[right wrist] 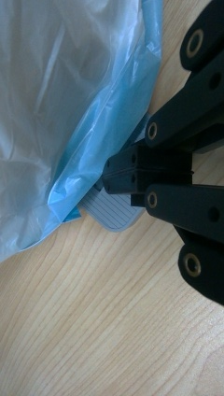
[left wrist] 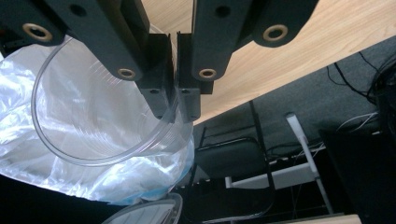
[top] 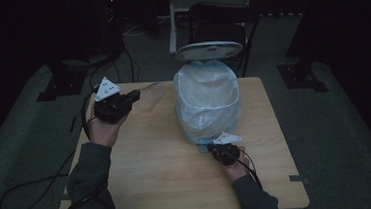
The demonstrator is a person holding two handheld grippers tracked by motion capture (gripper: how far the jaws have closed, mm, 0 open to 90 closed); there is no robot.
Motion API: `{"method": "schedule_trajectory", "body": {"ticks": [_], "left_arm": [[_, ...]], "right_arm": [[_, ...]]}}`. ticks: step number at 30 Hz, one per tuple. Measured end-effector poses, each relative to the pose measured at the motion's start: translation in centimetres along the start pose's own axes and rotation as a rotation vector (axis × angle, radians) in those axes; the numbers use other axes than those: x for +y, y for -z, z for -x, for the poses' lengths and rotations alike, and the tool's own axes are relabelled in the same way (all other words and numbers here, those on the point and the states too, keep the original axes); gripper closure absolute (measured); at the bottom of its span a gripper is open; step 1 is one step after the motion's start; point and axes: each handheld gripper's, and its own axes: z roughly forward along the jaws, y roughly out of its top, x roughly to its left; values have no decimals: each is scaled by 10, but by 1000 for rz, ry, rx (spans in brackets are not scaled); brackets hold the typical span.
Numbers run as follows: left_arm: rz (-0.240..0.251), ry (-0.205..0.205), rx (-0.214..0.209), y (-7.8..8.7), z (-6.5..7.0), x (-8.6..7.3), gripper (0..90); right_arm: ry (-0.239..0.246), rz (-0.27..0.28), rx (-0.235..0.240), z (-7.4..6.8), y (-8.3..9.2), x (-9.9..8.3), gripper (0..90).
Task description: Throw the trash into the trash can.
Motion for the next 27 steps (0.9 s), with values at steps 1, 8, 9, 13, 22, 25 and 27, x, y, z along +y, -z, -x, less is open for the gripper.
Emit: {"method": "schedule_trajectory", "body": {"ticks": [1, 8, 9, 13, 22, 25, 27], "left_arm": [[-1, -3, -1, 0, 0, 1, 875], [-7, -12, -6, -6, 0, 9, 875], [-6, -12, -7, -7, 1, 10, 875], [-2, -15, -12, -8, 1, 14, 874], [12, -21, -27, -13, 4, 25, 874], [13, -22, -33, -17, 5, 29, 874], [13, -20, -38, -19, 5, 31, 874]], "right_arm": [[0, 0, 0, 0, 0, 0, 900], [-1, 0, 0, 0, 0, 0, 900], [-2, 1, 0, 0, 0, 0, 900], [-1, 1, 0, 0, 0, 0, 900], [-1, 0, -1, 0, 0, 0, 900], [0, 0, 0, 0, 0, 0, 900], [-1, 0, 1, 0, 0, 0, 900]]}}
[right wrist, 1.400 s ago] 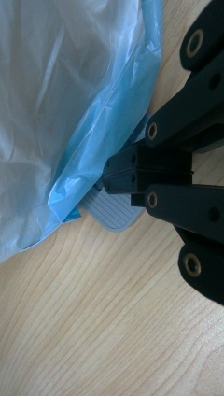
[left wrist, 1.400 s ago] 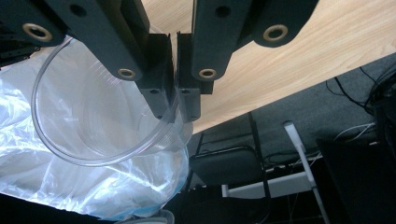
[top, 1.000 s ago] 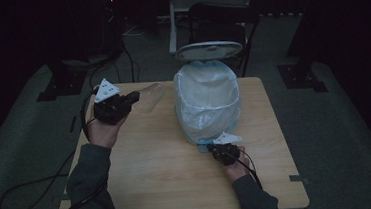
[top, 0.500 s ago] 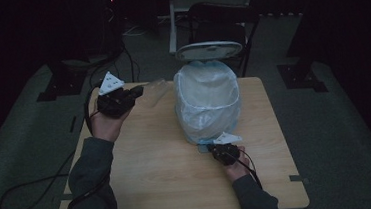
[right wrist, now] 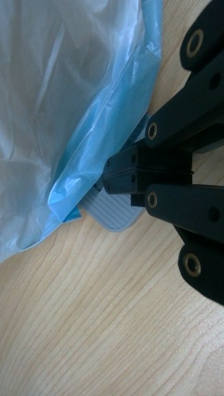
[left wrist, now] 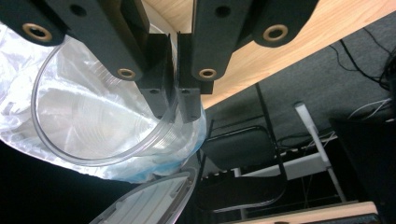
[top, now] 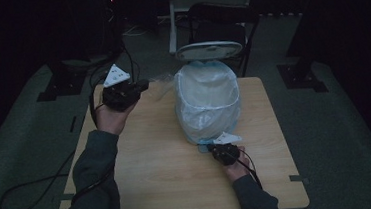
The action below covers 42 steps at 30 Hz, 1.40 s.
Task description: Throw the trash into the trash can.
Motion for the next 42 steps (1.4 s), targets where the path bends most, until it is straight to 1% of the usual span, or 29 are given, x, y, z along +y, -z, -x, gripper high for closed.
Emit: {"method": "schedule_trajectory", "body": {"ticks": [9, 17, 32, 34, 42], "left_arm": [[3, -2, -17, -6, 3, 7, 874], [1, 2, -25, -14, 5, 9, 874], [-12, -18, -52, -28, 13, 21, 874], [-16, -26, -54, -30, 14, 23, 874], [-18, -30, -65, -36, 19, 26, 874]], "right_arm": [[0, 0, 0, 0, 0, 0, 900], [0, 0, 1, 0, 0, 0, 900], [-1, -1, 4, 0, 0, 0, 900], [-1, 0, 4, 0, 0, 0, 900], [-1, 0, 4, 0, 0, 0, 900]]}}
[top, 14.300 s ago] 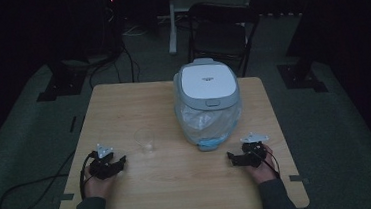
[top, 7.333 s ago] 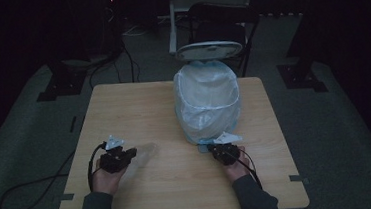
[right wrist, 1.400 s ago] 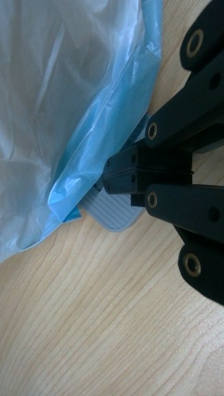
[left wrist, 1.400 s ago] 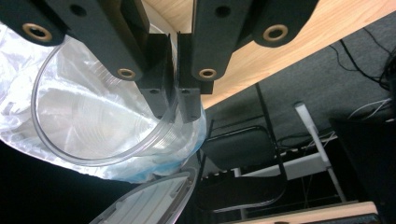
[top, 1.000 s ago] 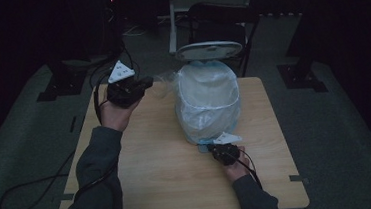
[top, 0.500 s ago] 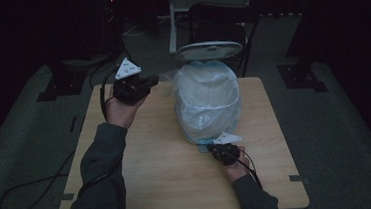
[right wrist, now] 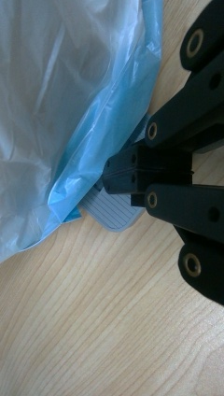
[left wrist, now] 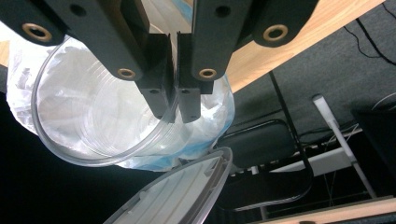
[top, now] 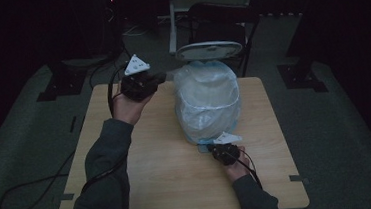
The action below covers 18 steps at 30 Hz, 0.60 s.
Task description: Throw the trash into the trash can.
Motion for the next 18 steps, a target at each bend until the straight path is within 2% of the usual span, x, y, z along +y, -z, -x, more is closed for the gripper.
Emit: {"method": "schedule_trajectory", "body": {"ticks": [18], "left_arm": [[-8, -19, -25, -10, 7, 9, 874]], "right_arm": [[0, 0, 1, 0, 0, 0, 900]]}}
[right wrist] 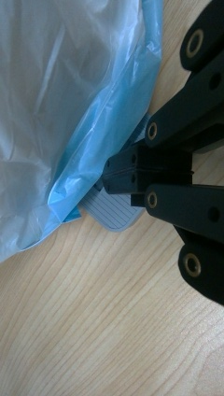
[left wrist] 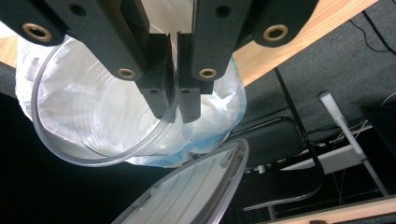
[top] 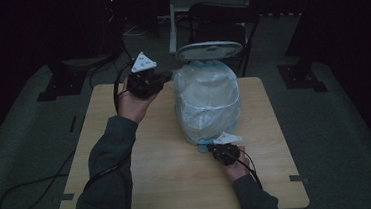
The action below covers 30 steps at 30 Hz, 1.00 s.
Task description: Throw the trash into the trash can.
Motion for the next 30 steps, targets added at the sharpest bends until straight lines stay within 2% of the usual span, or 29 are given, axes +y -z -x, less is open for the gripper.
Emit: {"method": "schedule_trajectory", "body": {"ticks": [30], "left_arm": [[-12, -18, -62, -22, 17, 10, 873]], "right_arm": [[2, 0, 0, 0, 0, 0, 900]]}}
